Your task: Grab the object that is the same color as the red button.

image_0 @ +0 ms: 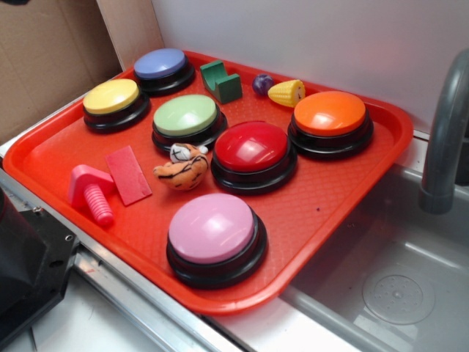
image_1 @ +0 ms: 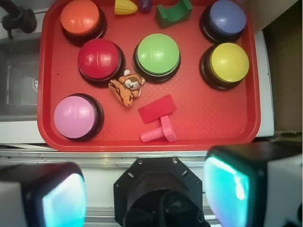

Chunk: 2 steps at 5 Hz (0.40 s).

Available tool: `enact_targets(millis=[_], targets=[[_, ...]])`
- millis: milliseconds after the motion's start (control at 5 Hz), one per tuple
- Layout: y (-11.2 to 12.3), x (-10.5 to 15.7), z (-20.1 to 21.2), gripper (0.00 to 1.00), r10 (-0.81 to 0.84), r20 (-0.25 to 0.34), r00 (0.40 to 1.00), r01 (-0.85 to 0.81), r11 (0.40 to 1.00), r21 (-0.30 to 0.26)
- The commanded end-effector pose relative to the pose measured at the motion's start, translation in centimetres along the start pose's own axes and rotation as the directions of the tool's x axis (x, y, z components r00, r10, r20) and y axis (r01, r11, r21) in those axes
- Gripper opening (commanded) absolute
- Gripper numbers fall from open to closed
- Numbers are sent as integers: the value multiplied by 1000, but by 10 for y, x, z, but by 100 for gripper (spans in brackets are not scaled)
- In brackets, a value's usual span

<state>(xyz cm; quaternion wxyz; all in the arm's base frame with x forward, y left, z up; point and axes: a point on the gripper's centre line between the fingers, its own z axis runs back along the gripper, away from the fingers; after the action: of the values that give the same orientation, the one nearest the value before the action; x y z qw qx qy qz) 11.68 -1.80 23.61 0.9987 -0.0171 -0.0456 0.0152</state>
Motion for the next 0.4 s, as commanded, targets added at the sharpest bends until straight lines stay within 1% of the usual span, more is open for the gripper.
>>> enact_targets(millis=[0,200], targets=[[0,0,0,100,0,0,1000,0,1000,0],[7,11,-13,100,161,-14,987,-161,987,3]])
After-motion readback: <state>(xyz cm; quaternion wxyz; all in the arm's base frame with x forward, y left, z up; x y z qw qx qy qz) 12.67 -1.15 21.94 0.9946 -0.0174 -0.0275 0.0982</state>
